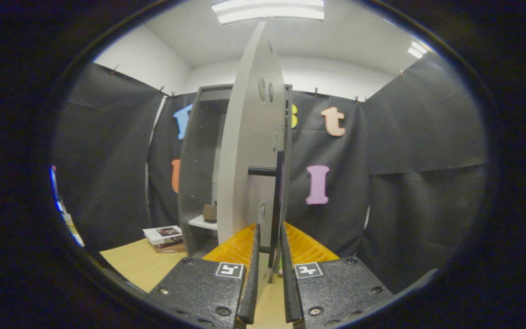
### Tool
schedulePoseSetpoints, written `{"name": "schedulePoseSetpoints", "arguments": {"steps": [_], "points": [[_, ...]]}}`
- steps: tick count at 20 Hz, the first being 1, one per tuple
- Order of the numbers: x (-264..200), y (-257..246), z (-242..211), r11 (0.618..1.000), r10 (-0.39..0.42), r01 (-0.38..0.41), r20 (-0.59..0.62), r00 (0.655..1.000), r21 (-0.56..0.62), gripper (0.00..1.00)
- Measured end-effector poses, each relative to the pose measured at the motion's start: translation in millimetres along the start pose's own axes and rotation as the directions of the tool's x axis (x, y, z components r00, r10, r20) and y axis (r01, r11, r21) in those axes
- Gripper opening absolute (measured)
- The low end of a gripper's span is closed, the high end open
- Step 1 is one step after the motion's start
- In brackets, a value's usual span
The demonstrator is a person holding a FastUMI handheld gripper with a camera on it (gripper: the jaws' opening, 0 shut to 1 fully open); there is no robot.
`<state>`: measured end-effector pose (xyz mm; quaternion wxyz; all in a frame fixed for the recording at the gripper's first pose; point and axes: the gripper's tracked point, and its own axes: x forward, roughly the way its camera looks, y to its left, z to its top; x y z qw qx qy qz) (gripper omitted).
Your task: Open the shoe cabinet door, grab the shoes and put them into the shoe cabinet, then close the shoe cabinet door.
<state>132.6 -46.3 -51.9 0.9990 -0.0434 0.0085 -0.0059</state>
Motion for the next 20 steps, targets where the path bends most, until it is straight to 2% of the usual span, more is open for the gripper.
{"name": "schedulePoseSetpoints", "arguments": {"steps": [1, 2, 3, 4, 6, 8, 10, 14, 16, 18, 20], "points": [[-11, -14, 2, 0.997, -0.076, 0.076, 0.029, 0.997, -0.002, 0.32], [-20, -30, 8, 0.989, -0.15, 0.15, 0.07, 0.986, 0.0, 0.48], [-27, -37, 14, 0.981, -0.195, 0.196, 0.116, 0.974, 0.006, 0.58], [-35, -35, 20, 0.983, -0.181, 0.182, 0.158, 0.971, 0.011, 0.79], [-46, -13, 22, 0.993, -0.12, 0.121, 0.216, 0.969, 0.011, 1.0], [-69, 4, 9, 0.997, -0.08, 0.082, 0.208, 0.975, 0.0, 1.0], [-68, 37, -11, 1.0, 0.008, -0.007, 0.173, 0.985, -0.008, 1.0], [-40, 91, -62, 0.99, 0.136, -0.138, 0.078, 0.988, 0.023, 1.0], [-27, 123, -97, 0.976, 0.217, -0.218, 0.009, 0.976, 0.032, 1.0], [-8, 148, -127, 0.963, 0.266, -0.262, -0.053, 0.962, 0.067, 1.0], [11, 165, -154, 0.957, 0.283, -0.274, -0.093, 0.955, 0.091, 1.0]]}}
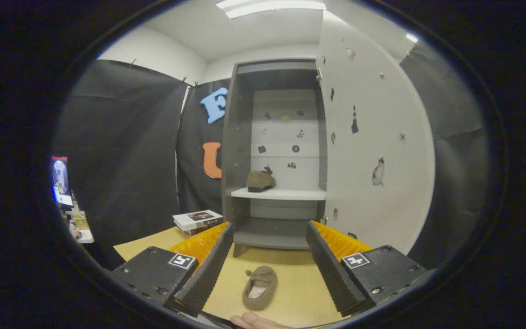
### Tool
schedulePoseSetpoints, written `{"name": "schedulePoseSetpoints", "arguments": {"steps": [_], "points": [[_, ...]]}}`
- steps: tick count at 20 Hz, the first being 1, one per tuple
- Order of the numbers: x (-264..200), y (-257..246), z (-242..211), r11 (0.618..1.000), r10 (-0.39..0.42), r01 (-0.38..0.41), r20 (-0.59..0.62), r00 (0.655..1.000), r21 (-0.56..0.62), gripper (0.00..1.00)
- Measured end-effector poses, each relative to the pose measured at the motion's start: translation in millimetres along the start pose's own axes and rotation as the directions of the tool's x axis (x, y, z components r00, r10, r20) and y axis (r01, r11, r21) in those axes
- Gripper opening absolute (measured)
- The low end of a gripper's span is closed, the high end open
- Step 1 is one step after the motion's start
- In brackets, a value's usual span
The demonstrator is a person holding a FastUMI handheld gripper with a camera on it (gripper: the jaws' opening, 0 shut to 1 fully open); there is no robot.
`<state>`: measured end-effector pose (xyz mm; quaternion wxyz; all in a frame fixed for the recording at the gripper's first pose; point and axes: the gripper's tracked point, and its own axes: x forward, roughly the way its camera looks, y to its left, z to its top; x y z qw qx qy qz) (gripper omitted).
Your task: Open the shoe cabinet door, grab the shoes and put them into the shoe cabinet, then close the shoe cabinet door.
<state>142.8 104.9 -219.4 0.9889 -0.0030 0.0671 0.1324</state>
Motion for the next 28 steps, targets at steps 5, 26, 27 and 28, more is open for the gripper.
{"name": "schedulePoseSetpoints", "arguments": {"steps": [5, 26, 27, 28], "points": [[62, 7, -73, 0.998, -0.024, 0.028, -0.094, 0.995, 0.049, 1.0], [139, 16, -273, 0.979, 0.079, 0.048, -0.581, 0.81, 0.199, 0.1], [137, 10, -267, 0.98, 0.068, 0.054, -0.572, 0.817, 0.193, 0.1], [134, 7, -259, 0.979, 0.069, 0.053, -0.565, 0.822, 0.197, 0.1]]}}
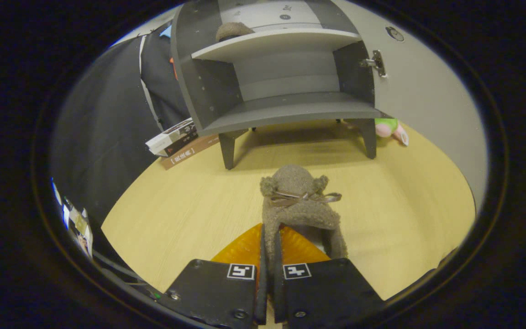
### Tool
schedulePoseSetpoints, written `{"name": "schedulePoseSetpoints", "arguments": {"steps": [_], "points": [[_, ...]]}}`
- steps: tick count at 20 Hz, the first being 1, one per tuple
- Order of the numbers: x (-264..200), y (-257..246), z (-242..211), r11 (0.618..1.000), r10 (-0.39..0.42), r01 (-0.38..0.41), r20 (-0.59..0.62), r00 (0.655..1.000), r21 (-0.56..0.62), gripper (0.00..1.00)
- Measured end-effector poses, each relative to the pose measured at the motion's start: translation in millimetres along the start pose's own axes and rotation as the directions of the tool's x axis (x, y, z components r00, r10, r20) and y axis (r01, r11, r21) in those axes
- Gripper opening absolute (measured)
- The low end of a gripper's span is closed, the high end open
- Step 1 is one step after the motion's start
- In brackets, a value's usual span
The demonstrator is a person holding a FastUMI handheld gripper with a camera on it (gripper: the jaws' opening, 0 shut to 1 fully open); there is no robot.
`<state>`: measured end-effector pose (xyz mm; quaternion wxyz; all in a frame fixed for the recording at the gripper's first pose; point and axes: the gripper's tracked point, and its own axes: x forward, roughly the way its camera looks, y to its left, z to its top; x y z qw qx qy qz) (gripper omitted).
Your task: Open the shoe cabinet door, grab the shoes and put them into the shoe cabinet, then close the shoe cabinet door.
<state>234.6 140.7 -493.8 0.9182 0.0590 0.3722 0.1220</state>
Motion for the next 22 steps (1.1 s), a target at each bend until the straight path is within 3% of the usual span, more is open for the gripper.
{"name": "schedulePoseSetpoints", "arguments": {"steps": [5, 11, 17, 22], "points": [[-34, 7, 33, 1.0, 0.031, -0.031, 0.056, 0.998, 0.0, 0.1], [-78, 36, 109, 0.999, 0.045, -0.04, 0.183, 0.982, -0.036, 0.1], [-142, 66, 183, 0.993, 0.073, -0.04, 0.315, 0.946, -0.108, 0.1], [-200, 70, 235, 0.995, 0.048, -0.008, 0.41, 0.911, -0.098, 0.1]]}}
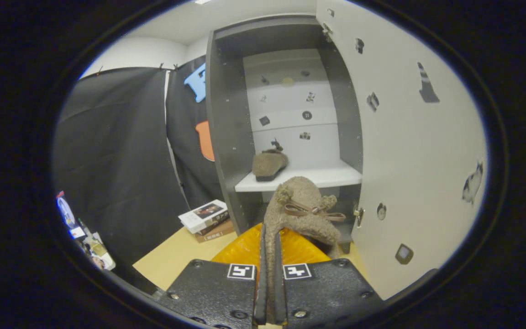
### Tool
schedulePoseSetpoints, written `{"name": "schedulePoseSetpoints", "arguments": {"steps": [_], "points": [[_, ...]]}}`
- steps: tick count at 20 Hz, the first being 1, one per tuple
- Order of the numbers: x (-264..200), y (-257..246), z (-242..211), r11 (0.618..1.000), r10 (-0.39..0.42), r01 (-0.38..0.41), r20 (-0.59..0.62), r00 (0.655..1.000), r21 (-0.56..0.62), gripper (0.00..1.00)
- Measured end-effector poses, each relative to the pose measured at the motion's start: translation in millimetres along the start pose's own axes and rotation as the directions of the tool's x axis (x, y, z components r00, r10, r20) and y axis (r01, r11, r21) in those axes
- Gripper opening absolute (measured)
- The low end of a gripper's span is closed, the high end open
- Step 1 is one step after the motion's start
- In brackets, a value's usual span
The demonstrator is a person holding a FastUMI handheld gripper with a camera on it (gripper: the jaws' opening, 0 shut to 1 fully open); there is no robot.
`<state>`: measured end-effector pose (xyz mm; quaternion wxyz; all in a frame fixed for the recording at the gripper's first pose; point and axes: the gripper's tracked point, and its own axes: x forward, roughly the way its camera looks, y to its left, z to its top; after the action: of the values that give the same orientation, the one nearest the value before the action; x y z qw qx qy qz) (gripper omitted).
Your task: Open the shoe cabinet door, grab the shoes and put them into the shoe cabinet, then close the shoe cabinet door.
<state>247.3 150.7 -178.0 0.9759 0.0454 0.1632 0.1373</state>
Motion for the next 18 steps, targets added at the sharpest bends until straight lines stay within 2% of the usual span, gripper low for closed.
{"name": "schedulePoseSetpoints", "arguments": {"steps": [5, 8, 12, 18], "points": [[-8, 5, 71, 0.997, -0.017, 0.022, 0.066, 0.998, -0.075, 0.1], [3, -1, 111, 0.998, -0.036, 0.04, 0.081, 0.996, -0.057, 0.1], [39, -23, 148, 0.993, -0.098, 0.104, 0.091, 0.991, -0.054, 0.1], [127, -37, 164, 0.988, -0.108, 0.116, 0.081, 0.991, -0.105, 0.1]]}}
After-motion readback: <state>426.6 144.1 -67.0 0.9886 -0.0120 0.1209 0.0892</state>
